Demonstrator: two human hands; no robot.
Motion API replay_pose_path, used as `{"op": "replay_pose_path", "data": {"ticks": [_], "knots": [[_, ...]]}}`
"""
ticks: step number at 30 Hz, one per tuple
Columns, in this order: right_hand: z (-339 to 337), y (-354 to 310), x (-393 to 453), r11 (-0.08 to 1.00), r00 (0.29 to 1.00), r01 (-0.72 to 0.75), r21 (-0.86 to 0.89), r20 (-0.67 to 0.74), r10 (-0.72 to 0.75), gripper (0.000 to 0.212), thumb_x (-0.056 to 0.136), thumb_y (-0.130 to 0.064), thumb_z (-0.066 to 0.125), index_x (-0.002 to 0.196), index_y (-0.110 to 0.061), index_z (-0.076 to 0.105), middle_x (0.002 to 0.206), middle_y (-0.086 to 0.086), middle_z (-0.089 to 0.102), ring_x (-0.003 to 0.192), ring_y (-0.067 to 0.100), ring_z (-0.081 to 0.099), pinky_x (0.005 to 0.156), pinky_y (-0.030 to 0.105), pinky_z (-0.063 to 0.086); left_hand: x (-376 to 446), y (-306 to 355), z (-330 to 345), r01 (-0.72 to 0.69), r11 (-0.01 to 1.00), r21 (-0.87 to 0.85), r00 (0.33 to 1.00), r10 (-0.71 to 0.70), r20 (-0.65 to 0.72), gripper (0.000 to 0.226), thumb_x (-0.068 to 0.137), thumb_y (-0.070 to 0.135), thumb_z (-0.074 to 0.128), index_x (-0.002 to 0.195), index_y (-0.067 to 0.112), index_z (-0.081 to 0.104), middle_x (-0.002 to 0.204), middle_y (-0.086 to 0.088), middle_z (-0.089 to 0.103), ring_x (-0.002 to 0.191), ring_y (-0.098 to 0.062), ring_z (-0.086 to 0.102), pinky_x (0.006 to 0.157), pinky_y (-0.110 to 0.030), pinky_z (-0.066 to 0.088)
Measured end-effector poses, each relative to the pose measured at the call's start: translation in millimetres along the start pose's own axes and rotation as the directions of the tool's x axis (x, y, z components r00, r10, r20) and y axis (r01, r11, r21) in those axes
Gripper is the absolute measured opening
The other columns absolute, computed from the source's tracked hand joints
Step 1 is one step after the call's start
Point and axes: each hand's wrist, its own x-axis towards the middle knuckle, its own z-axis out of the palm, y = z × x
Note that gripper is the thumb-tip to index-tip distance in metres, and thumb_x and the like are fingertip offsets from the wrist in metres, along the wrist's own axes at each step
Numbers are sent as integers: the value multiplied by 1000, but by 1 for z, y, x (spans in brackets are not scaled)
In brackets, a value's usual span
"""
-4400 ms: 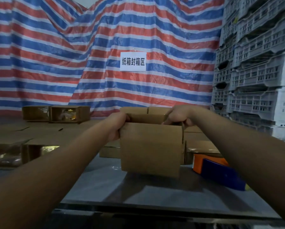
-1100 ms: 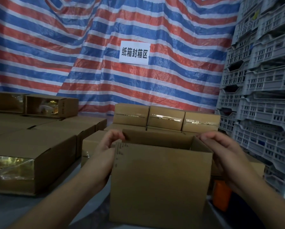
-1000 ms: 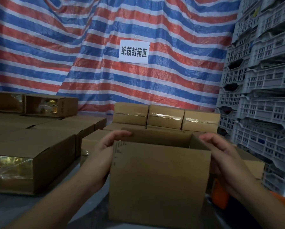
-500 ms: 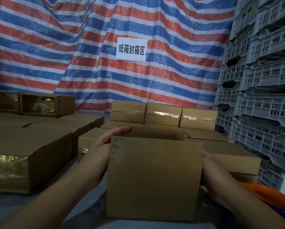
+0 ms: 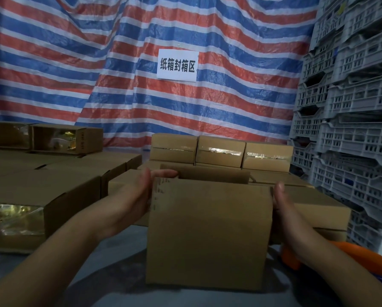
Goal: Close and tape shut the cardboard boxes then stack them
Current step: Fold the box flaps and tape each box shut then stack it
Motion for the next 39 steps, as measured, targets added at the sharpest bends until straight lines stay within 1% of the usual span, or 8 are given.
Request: {"op": "replay_pose_path", "data": {"ticks": [3,8,15,20,22,26,33,39], "knots": [[3,-3,-3,1000,1000,11,-13,3,-11,88,21,-111,41,87,-62,72,100,-17,76,107,18,68,106,52,43,1,-1,2,-18,997,72,999,21,-43,54,73,59,52,119,32,63,106,9,72,96,-11,70,72,-25,58],[5,-4,-4,1000,1000,10,-17,-15,-10,90,22,-111,40,87,-59,73,98,-15,77,96,10,72,104,48,45,0,0,2,-1,991,132,999,6,-42,43,79,73,47,107,48,68,106,13,71,99,-10,69,76,-27,57],[6,-6,-6,999,1000,28,-30,-2,-28,90,20,-111,41,85,-58,74,97,-14,77,90,4,72,87,39,46,4,-6,13,188,957,222,956,-126,-264,79,46,85,42,105,35,58,109,2,65,109,-20,60,111,-48,36],[9,-11,-7,995,998,64,-76,8,-64,79,54,-104,30,90,-50,77,98,-16,77,89,2,71,92,42,48,7,1,16,183,938,296,972,-128,-197,29,86,50,54,108,41,71,110,5,67,106,-18,61,96,-39,47],[9,-11,-6,998,999,44,-44,16,-43,74,63,-91,26,91,-47,78,96,-20,76,88,0,71,88,40,48,6,0,13,123,950,286,984,-80,-157,33,100,31,44,98,43,75,96,13,72,94,-9,67,80,-29,49],[6,-9,-5,999,999,17,-38,38,-16,68,73,-80,25,96,-45,78,99,-7,77,89,9,73,83,38,49,4,-3,11,73,968,240,991,-43,-127,33,100,25,44,94,38,75,93,11,73,85,-8,69,72,-25,49],[2,-13,-4,999,1000,16,47,2,-16,28,75,-40,67,98,-33,81,106,-3,77,103,21,71,83,37,54,4,-8,12,-77,992,104,974,97,-205,17,93,7,55,100,22,61,91,12,70,76,-6,66,58,-19,50],[9,-11,-7,978,998,-6,209,-55,18,25,66,-34,75,90,-32,77,89,-1,76,71,15,70,56,29,50,5,-9,12,-175,983,52,950,182,-253,69,73,14,67,132,40,42,109,12,71,102,-10,68,83,-34,54]]}}
